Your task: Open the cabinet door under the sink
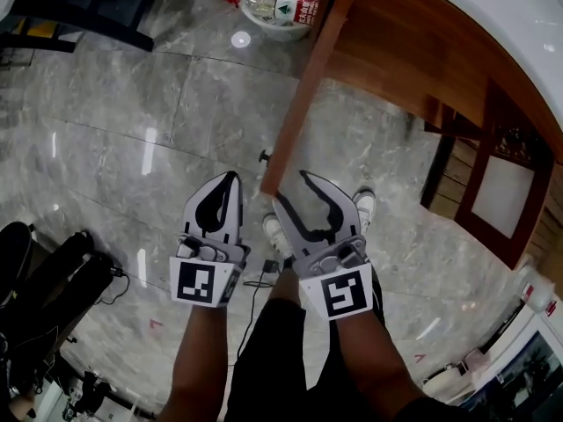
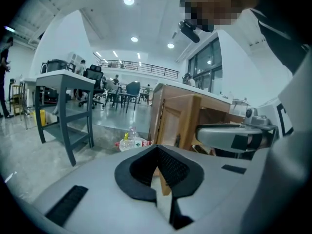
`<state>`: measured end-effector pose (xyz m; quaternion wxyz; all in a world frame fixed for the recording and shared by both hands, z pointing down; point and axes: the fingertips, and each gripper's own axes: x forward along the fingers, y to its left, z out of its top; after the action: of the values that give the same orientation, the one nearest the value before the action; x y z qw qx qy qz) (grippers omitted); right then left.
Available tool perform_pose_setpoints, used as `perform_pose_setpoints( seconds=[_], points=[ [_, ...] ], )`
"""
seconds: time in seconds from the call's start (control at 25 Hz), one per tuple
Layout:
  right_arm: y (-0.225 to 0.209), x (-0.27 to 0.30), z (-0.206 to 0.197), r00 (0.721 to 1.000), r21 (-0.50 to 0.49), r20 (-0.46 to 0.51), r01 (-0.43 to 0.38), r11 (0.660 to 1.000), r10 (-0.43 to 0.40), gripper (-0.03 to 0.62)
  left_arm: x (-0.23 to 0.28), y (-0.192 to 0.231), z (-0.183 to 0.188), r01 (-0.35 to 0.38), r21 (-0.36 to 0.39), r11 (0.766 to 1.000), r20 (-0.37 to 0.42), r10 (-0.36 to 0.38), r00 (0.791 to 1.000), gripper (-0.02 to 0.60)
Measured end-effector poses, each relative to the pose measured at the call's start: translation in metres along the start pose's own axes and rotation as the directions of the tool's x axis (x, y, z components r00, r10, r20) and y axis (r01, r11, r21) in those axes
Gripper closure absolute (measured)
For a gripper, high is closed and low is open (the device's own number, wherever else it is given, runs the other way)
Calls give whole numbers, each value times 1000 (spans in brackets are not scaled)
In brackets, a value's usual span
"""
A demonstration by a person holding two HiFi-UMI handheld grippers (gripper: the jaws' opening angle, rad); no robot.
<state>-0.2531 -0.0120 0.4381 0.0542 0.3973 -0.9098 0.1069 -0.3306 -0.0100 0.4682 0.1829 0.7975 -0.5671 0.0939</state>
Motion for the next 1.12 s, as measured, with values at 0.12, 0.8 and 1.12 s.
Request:
perform_pose_setpoints(
  seconds=[0.12,0.8,1.12],
  points=[
    [10,8,1,1000,15,-1,5,1000,-5,407,-11,14,-2,-18,18,1000,-20,19,1000,566],
    [12,-39,16,995,4,19,97,995,-97,407,-49,-13,25,72,21,997,41,-73,996,566],
    [-6,-140,74,987,-32,32,159,987,-158,445,-75,-86,72,125,50,991,64,-128,990,566]
  ],
)
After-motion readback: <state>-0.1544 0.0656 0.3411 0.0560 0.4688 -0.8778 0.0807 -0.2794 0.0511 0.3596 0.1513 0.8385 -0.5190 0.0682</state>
